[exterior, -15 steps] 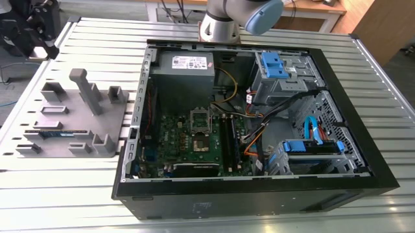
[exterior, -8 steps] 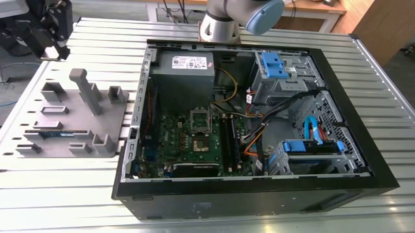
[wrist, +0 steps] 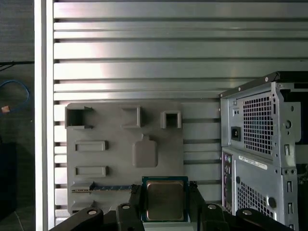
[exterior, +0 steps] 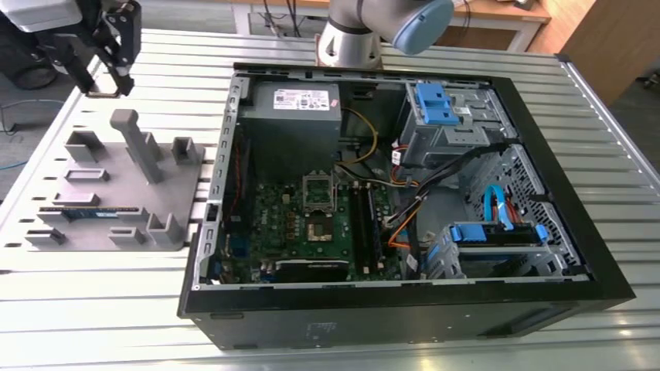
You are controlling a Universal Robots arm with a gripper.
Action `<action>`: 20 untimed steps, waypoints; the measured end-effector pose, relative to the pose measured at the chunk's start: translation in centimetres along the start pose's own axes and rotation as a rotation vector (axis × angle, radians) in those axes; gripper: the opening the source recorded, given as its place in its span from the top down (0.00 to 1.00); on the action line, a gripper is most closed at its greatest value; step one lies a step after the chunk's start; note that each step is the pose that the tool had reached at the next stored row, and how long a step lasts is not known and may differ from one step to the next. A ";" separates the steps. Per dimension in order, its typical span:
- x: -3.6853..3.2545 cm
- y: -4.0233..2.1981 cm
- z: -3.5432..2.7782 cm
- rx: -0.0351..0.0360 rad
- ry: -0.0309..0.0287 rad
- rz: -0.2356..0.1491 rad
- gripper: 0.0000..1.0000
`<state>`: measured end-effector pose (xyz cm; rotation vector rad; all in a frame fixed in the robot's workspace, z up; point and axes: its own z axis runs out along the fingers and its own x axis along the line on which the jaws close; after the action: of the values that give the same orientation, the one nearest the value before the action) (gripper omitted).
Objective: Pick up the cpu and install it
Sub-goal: 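Pick up the cpu and move it towards the insertion slot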
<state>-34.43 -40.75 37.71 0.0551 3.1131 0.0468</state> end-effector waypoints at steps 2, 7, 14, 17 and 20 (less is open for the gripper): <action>-0.67 0.03 0.03 -0.0001 0.0002 0.000 0.53; -2.42 0.09 0.07 0.0000 0.0012 0.000 0.53; -4.96 0.18 0.15 0.0000 0.0028 0.000 0.53; -6.08 0.21 0.18 0.0001 0.0036 0.000 0.53; -7.17 0.25 0.21 0.0001 0.0044 0.000 0.53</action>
<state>-27.25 -40.75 37.70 0.0553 3.1174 0.0468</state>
